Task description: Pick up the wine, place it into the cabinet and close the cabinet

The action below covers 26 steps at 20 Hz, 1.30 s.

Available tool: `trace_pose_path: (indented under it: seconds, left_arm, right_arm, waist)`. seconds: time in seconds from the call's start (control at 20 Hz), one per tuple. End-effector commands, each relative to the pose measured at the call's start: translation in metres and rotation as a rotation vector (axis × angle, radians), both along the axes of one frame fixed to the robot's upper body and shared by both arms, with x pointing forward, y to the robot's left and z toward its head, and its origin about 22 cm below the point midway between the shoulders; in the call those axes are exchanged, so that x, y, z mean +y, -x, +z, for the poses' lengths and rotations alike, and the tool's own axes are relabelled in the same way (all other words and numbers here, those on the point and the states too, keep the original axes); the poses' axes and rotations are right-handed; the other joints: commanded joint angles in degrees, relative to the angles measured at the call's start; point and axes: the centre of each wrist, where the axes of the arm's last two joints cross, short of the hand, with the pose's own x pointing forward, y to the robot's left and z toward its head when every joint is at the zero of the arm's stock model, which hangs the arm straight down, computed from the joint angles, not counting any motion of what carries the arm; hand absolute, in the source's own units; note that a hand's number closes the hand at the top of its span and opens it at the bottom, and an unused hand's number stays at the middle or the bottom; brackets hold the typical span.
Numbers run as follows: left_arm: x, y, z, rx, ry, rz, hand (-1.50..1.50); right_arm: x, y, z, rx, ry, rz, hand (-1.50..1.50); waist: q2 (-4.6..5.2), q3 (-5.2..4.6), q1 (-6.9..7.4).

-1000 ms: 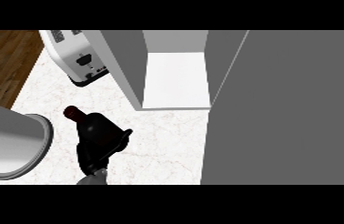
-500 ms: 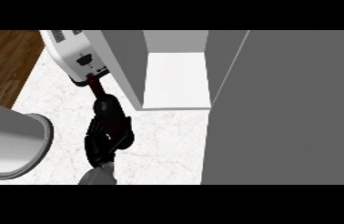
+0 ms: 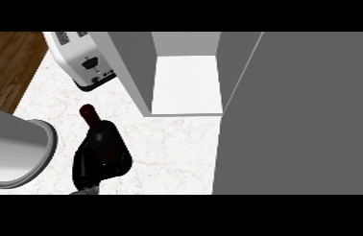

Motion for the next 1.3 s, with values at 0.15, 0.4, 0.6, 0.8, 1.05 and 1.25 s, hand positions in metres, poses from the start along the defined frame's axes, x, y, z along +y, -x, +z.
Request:
trace_pose_path:
  seconds: [0.15, 0.4, 0.6, 0.8, 1.05, 1.25]
  left_arm:
    - [0.03, 0.019, 0.013, -0.151, 0.034, -0.183, 1.5]
    - [0.001, 0.003, 0.048, -0.193, 0.025, -0.234, 1.5]
    - [-0.024, -0.007, 0.083, -0.173, 0.047, -0.285, 1.5]
    - [-0.065, -0.002, 0.093, -0.202, 0.005, -0.288, 1.5]
    - [-0.089, -0.02, 0.157, -0.204, 0.001, -0.297, 1.5]
    - [-0.116, -0.034, 0.165, -0.178, 0.027, -0.31, 1.5]
  right_arm:
    - [-0.015, 0.039, 0.036, -0.047, -0.042, 0.048, -1.5]
    - [-0.015, 0.044, 0.03, -0.041, -0.037, 0.052, -1.5]
    - [-0.011, 0.04, 0.031, -0.043, -0.051, 0.032, -1.5]
    - [-0.011, 0.042, 0.032, -0.042, -0.05, 0.029, -1.5]
    - [-0.016, 0.026, 0.023, -0.038, -0.058, 0.042, -1.5]
    - [-0.016, 0.043, 0.032, -0.035, -0.054, 0.036, -1.5]
  waist:
    - [0.15, -0.01, 0.56]
    - [-0.01, 0.09, 0.24]
    - [0.01, 0.07, 0.41]
    - [0.09, 0.02, 0.27]
    - [0.2, 0.12, 0.28]
    - [0.19, 0.03, -0.3]
